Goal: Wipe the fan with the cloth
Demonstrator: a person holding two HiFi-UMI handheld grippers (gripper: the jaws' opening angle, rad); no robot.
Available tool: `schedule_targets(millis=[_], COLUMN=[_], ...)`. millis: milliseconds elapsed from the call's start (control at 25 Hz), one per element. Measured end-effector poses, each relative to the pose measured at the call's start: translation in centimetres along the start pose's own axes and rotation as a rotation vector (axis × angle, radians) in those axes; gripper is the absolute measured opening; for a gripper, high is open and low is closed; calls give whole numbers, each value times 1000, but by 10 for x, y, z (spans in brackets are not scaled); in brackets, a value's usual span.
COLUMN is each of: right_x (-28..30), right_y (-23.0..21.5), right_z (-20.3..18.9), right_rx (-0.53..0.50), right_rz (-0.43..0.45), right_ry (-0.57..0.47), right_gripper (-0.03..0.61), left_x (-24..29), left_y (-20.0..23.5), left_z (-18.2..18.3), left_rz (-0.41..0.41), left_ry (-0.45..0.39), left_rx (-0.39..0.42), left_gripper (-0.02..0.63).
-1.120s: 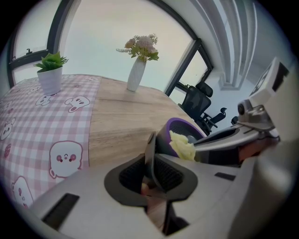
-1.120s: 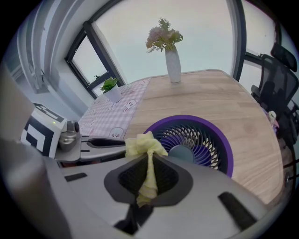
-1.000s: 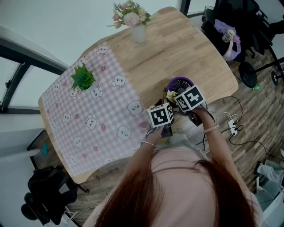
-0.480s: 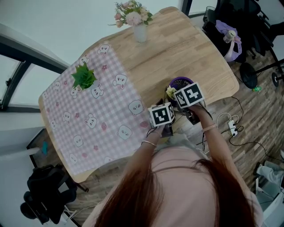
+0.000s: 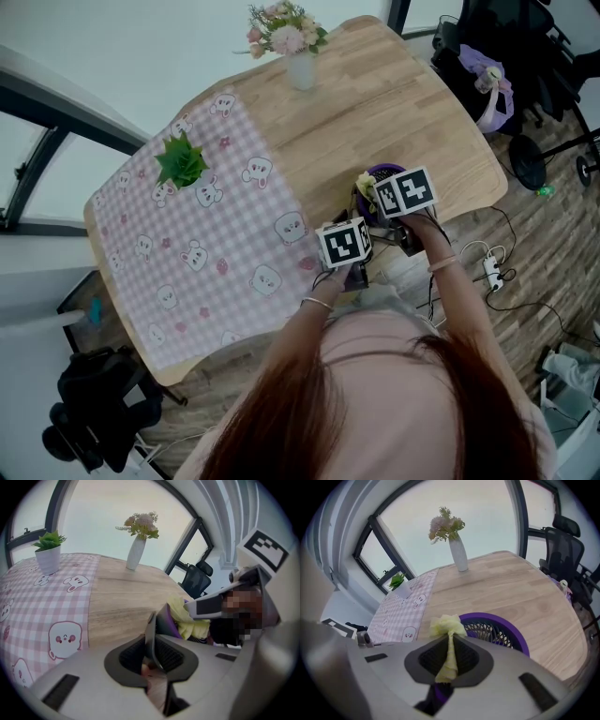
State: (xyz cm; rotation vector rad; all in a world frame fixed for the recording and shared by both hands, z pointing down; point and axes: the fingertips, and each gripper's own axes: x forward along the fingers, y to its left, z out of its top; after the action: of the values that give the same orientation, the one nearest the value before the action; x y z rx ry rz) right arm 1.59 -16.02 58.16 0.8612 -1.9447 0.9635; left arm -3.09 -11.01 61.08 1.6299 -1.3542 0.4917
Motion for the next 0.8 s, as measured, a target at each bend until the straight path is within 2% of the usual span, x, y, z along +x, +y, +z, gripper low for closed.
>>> schedule_targets(millis=[800], right_x=[-5], right_y=[-31], right_z=[13], right_rx=[153], right_rz=[34], right_ry=[-55], right_gripper=[26], left_x=[-1], left_y=[1], left_z=[0], left_rz=[10], left_ry=[-10], left_rx=[-22], left_gripper=[61])
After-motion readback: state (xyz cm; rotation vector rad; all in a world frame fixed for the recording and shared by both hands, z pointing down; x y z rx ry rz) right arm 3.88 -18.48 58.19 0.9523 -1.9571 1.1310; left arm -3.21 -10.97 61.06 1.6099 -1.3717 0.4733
